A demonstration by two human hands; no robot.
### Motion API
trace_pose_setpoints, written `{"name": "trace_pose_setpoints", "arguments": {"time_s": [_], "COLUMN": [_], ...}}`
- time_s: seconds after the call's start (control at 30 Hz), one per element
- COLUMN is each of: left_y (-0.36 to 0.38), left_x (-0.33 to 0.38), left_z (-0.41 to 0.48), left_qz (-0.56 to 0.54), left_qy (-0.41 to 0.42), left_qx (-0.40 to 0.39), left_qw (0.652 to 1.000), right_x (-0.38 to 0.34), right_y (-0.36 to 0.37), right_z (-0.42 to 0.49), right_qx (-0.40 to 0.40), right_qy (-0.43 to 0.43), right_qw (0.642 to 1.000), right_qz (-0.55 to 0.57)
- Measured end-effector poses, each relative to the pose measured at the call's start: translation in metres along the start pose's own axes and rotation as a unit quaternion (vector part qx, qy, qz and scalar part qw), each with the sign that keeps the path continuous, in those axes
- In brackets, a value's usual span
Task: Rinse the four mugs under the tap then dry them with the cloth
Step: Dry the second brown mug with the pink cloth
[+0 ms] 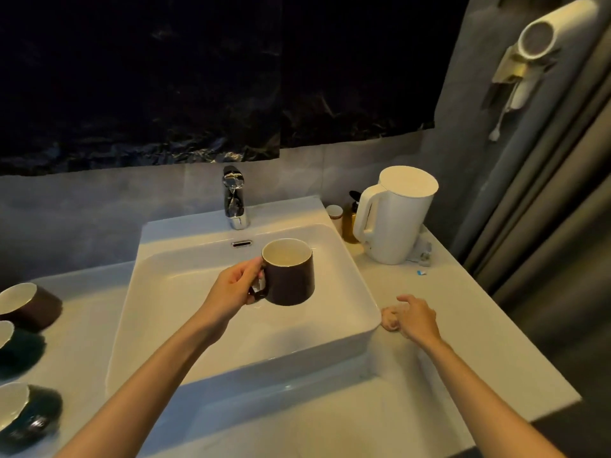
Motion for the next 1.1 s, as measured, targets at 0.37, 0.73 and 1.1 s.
{"name": "trace_pose_setpoints", "arguments": {"time_s": [0.37,0.73,1.1], "left_y": [0.010,-0.025,-0.097], "left_x": [-0.022,-0.015,-0.006], "left_z": [0.010,0.002,0.000], "left_qz": [0.020,0.081,0.023], "left_qy": [-0.012,0.054,0.078], "left_qx": [-0.066,-0.009,0.065], "left_qw": [0.998,0.995,0.995], "right_x": [0.023,-0.123,-0.283], "right_y": [0.040,-0.050,-0.024], "right_z": [0.031,-0.043,-0.147], "right_qx": [-0.024,0.158,0.118], "right_qy": [-0.031,-0.190,-0.390], "right_qw": [0.988,0.947,0.879], "right_qz": [-0.149,0.204,0.246]}}
Point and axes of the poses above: each hand's wrist, its own z-axis towards the middle knuckle, its own y-axis out of the palm, x = y × z, the point moved 3 cm from there along z, towards the middle knuckle, and after that the axes turned 5 degrees about -z, right-handed, at the moved point
